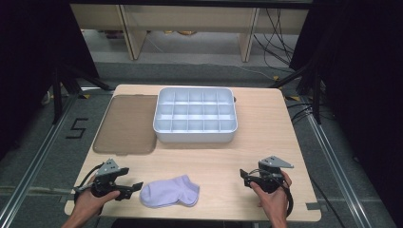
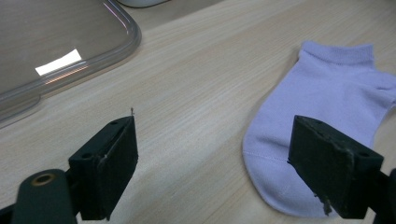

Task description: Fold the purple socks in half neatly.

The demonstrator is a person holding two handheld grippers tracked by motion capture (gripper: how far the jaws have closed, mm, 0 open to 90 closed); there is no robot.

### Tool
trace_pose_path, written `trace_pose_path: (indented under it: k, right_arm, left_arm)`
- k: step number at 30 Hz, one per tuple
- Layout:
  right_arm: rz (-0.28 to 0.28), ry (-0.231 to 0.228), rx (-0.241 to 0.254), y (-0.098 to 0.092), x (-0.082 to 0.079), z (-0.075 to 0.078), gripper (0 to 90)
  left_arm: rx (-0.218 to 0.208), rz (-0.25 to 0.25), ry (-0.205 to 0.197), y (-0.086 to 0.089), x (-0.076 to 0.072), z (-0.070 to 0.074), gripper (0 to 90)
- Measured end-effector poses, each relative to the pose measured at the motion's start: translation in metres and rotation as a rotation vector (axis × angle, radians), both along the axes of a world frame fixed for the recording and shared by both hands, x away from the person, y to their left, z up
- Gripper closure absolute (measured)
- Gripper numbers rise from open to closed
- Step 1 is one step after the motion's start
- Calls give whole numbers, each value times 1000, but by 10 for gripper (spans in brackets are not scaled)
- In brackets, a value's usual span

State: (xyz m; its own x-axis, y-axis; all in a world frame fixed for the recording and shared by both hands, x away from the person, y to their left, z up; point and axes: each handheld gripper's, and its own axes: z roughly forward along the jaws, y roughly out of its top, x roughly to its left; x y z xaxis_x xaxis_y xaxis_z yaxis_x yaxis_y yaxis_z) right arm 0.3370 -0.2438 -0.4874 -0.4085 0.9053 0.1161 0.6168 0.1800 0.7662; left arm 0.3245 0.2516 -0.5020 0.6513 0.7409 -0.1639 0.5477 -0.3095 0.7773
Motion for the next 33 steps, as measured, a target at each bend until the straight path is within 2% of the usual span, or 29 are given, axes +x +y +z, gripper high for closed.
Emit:
trace_pose_path:
  k: [1,2,5,8,10,13,14,15,18,19,20,24,25,27,28,31,32,33]
  right_arm:
    - [0,9,1,1,0,0,220]
    - [14,3,5,1,0,-1,220]
    - [11,0,-6,4,0,1,207]
    - [27,-1,9,6,0,0,207]
    - [33,-5,12,10,-1,1,225]
    - [58,-7,20,14,-1,2,252]
    - [66,-13,19,15,-1,2,257]
    - [63,-2,11,17,-2,4,266]
    - [87,-15,22,22,-2,4,283]
    - [98,6,15,24,-3,5,283]
    - [117,-9,17,25,-2,3,283]
    - [146,3,15,34,-3,4,311]
    - [163,-2,26,36,-3,4,323]
    - [186,-8,27,42,-3,4,344]
    - [190,0,14,45,-4,5,361]
    - [232,5,31,54,-4,4,393]
    - [238,9,39,58,-5,5,420]
    - [252,8,30,61,-6,6,435]
  left_arm:
    - [17,-2,-7,0,0,0,153]
    - [1,-4,-4,-1,0,0,153]
    - [6,-6,-3,-1,0,0,153]
    - [10,-6,-5,-1,0,-1,153]
    - [19,-15,7,0,1,0,153]
    - [17,-8,2,-1,0,-1,153]
    - [36,-20,3,0,0,0,153]
    - [33,-19,2,0,0,0,153]
    - [25,-14,-1,-1,0,0,153]
    - [10,-10,-1,-2,0,-1,153]
    - [12,-15,1,-2,0,-1,153]
    - [19,-20,2,-3,0,-1,154]
    - [18,-8,-4,-3,-1,-1,153]
    - [33,-21,-9,-2,-1,-1,153]
    - [33,-20,-9,-3,-1,-1,153]
    - [35,-23,-9,-3,-1,-1,153]
    - [23,-18,-6,-4,-1,-1,153]
    - [24,-17,-8,-4,-1,-1,154]
